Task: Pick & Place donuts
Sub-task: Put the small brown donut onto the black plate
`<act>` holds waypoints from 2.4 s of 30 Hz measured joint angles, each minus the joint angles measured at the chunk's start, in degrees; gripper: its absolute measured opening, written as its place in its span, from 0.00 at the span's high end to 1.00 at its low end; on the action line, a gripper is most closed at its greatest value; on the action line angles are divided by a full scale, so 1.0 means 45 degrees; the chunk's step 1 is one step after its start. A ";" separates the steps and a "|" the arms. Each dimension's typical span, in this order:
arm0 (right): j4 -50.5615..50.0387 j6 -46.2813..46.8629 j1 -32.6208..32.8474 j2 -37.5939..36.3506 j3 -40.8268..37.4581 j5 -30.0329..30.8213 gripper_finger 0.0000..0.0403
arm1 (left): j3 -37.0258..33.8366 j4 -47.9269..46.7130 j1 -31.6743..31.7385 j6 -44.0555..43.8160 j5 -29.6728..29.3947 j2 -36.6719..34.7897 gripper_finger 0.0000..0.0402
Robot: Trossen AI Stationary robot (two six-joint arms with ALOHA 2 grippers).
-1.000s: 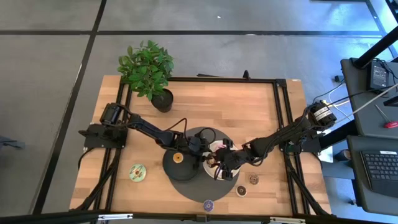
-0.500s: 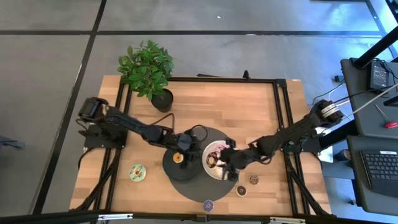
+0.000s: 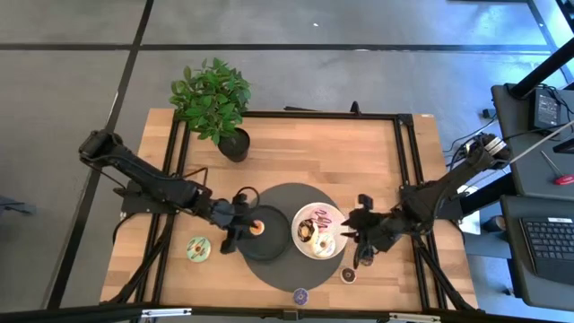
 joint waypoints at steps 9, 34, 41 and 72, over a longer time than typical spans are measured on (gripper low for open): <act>-0.3166 0.5212 0.1048 0.0449 -0.0004 -0.2712 0.65 | 0.0000 -0.0817 -0.0541 -0.0463 0.0086 -0.0187 0.57; -0.1915 0.6626 0.2332 0.4847 0.0001 -0.4930 0.65 | 0.0000 -0.0872 -0.0493 -0.0451 -0.2121 -0.0162 0.58; -0.1659 0.6607 0.2382 0.5006 0.0006 -0.4921 0.65 | 0.0000 -0.0873 -0.0493 -0.0447 -0.2253 -0.0162 0.58; -0.1702 0.9938 0.2368 0.4914 -0.0004 -0.4214 0.73 | 0.0000 -0.0880 -0.0493 -0.0445 -0.2474 -0.0162 0.58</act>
